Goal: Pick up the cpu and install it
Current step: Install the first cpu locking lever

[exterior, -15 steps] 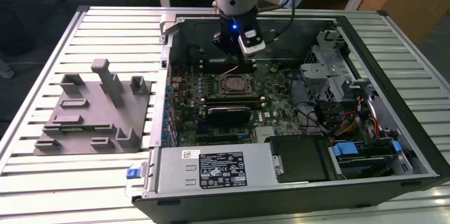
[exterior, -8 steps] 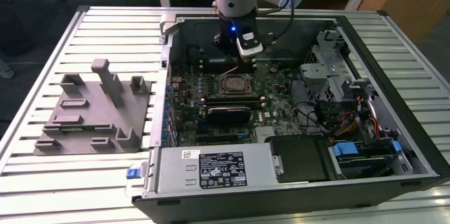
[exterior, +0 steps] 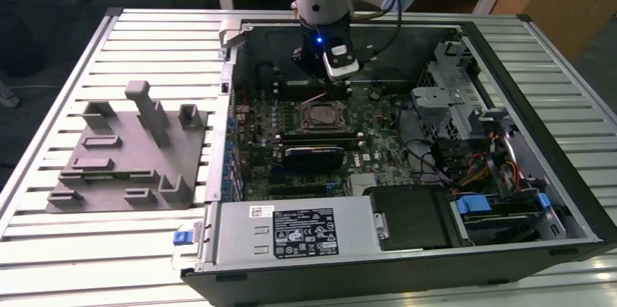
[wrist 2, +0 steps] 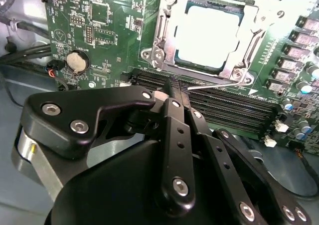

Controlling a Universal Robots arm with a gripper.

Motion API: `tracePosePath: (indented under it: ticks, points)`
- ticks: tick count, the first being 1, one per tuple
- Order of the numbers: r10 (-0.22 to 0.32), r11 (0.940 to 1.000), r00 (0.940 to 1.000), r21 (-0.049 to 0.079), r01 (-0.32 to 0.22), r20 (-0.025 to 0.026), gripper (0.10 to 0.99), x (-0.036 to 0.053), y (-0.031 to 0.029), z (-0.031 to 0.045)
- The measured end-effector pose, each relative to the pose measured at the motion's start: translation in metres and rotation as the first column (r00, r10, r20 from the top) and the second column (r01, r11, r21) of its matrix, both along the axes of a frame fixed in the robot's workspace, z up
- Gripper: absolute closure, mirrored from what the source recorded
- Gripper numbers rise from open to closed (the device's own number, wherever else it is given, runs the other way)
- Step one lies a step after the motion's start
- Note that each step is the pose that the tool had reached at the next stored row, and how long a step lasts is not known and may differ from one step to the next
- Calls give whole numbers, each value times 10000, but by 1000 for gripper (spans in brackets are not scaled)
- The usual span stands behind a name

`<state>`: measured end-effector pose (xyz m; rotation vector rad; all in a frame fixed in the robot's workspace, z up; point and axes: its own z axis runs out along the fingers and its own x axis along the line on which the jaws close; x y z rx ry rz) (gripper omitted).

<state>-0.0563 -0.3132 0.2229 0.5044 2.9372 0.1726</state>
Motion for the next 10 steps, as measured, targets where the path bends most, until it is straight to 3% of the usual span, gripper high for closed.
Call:
tracePosePath:
  ticks: [10]
  points:
    - [942,9956,9956,-1,-942,9,980,0,25,-57]
